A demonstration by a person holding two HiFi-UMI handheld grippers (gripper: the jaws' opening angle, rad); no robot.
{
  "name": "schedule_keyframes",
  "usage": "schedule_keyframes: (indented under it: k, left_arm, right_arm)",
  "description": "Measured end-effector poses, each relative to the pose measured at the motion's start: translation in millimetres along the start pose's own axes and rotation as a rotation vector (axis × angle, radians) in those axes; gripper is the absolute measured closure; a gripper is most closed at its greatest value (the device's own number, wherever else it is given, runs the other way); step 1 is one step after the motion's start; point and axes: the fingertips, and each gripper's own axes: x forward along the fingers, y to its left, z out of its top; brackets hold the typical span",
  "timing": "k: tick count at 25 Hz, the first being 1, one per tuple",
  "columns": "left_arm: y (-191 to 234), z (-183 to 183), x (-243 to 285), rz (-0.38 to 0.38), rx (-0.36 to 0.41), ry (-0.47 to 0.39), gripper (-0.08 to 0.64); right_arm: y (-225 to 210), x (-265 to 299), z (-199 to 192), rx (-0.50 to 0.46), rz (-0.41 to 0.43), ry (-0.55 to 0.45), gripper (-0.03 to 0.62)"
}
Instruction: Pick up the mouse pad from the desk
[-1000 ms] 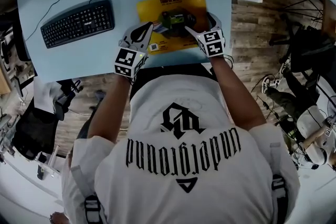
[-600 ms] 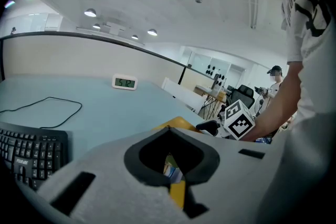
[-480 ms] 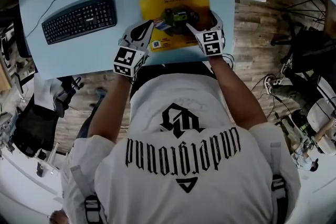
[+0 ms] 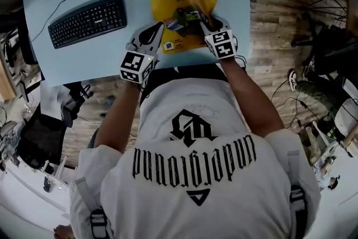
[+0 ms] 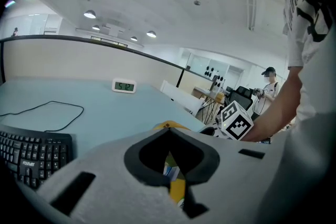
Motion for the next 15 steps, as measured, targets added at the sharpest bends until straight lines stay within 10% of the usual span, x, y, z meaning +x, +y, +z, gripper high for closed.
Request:
schedule_keyframes:
  k: [15]
  left_arm:
    - [1.1,1.9,-39.1,-0.021,0.051,-0.013,0.552]
  right_arm:
    - [37.0,-28.9,21.9,0.003,0.008,-0.071,0.568]
